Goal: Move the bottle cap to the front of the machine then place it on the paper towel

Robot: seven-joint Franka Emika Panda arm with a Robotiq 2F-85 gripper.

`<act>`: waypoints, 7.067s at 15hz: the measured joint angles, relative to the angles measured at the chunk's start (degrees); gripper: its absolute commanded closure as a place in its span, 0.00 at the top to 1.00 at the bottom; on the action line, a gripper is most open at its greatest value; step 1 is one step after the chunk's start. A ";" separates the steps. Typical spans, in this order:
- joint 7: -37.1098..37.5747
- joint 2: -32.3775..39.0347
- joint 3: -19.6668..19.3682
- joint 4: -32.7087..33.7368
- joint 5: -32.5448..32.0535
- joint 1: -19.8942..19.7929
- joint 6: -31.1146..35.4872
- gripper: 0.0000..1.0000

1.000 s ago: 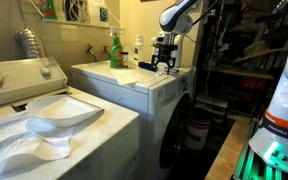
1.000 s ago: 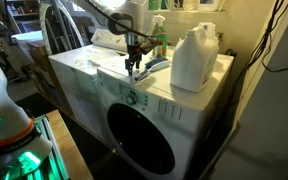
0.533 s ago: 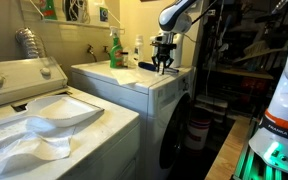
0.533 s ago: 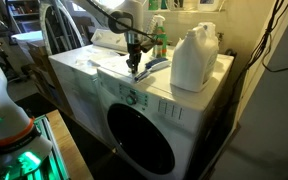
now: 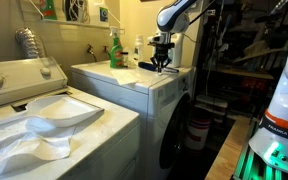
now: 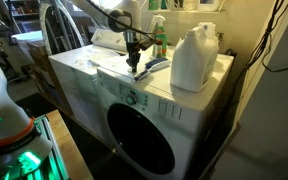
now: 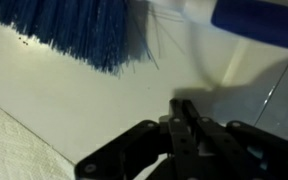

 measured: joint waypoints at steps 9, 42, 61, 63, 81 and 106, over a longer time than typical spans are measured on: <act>5.99 -0.33 1.14 5.25 -4.03 1.25 -0.44 0.09; 58.61 0.84 1.65 12.67 -2.06 2.68 -9.51 1.00; 90.72 3.46 2.24 12.65 -2.66 2.70 -6.64 1.00; 95.42 3.67 1.98 12.54 -3.38 2.69 -6.69 1.00; 105.80 8.77 1.24 12.58 -2.63 1.65 -7.90 0.42; 105.02 11.34 4.11 26.09 -9.00 6.61 -8.33 0.06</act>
